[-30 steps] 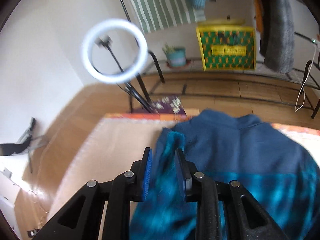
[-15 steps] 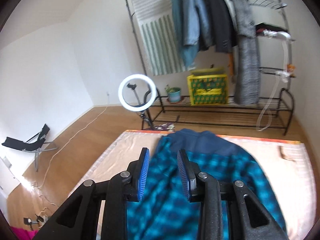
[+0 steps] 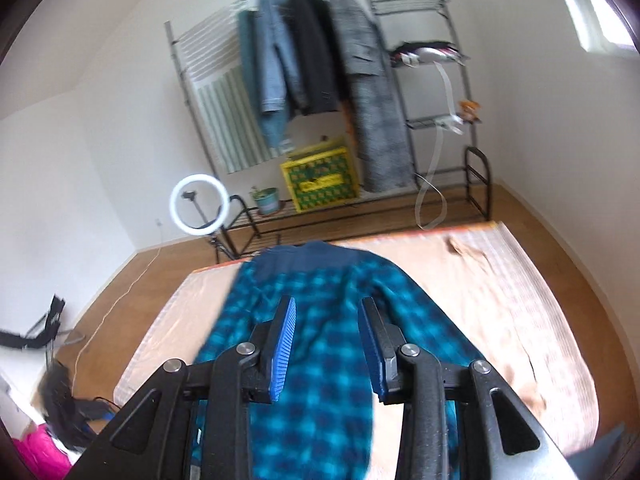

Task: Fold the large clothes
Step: 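Open both tools and lift them away from the shirt, then grasp the plaid shirt's side edge with the right tool and fold it over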

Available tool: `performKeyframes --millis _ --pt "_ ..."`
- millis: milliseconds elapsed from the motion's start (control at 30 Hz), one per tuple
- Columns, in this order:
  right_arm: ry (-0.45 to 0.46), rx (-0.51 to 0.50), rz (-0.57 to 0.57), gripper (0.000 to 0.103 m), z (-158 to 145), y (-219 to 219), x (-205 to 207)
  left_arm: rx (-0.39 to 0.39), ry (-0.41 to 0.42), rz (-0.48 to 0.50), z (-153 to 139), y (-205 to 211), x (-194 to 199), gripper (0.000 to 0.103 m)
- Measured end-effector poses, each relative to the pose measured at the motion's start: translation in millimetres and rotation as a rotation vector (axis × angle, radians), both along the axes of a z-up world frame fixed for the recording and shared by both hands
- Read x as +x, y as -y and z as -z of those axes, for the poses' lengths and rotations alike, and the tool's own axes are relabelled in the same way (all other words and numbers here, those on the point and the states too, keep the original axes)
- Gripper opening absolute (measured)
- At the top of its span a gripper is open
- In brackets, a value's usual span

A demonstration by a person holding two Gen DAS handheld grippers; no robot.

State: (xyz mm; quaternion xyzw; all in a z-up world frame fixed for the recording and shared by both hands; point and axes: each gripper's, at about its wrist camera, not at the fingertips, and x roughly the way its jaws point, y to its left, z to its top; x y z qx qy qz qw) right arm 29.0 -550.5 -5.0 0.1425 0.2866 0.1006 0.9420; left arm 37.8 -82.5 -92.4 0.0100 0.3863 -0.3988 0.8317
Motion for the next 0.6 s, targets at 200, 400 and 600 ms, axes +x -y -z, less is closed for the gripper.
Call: performKeyframes --millis 200,400,600 --pt "-0.058 0.003 0.08 0.048 36.9 35.5 -30.3 -0.044 0.042 -0.006 -13.0 16.2 4.2 0.042" --pt "-0.171 0.0 0.139 0.048 82.1 64.1 -44.9 -0.033 0.006 0.045 11.3 67.3 11.4 0.042" --pt "-0.296 -0.013 0.186 0.049 136.3 89.3 -50.2 -0.009 -0.042 0.12 39.1 116.6 12.0 0.042"
